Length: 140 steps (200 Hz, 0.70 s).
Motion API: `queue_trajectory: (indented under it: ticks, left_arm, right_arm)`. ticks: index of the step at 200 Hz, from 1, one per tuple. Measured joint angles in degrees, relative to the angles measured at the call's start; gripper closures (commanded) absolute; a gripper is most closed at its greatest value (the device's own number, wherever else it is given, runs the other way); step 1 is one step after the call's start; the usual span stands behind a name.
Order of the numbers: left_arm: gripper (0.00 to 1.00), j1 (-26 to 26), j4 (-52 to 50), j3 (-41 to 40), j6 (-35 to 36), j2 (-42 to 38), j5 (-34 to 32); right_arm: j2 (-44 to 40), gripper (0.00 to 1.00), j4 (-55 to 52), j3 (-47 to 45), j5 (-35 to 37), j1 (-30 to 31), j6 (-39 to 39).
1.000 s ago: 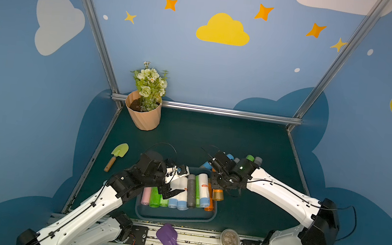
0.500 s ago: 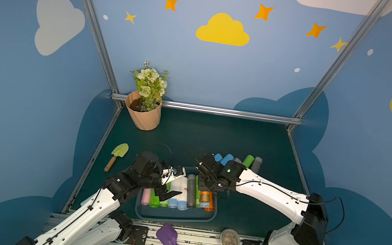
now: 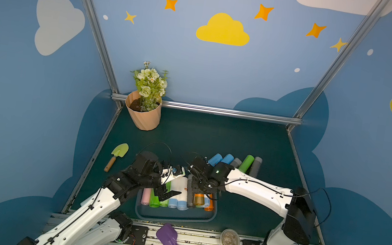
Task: Put the roll of trash bags into the storage box
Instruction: Pick up the roll of trash bags from the center of the board, then place the roll of trash bags in the storage box.
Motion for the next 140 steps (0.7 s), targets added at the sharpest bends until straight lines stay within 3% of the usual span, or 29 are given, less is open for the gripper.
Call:
queue_trajectory:
  ticks: [140]
  left_arm:
    - [0.00, 0.4, -0.9, 0.0, 0.2, 0.0, 0.1]
  right_arm:
    - [2.2, 0.72, 1.7, 0.2, -1.0, -0.1, 0.5]
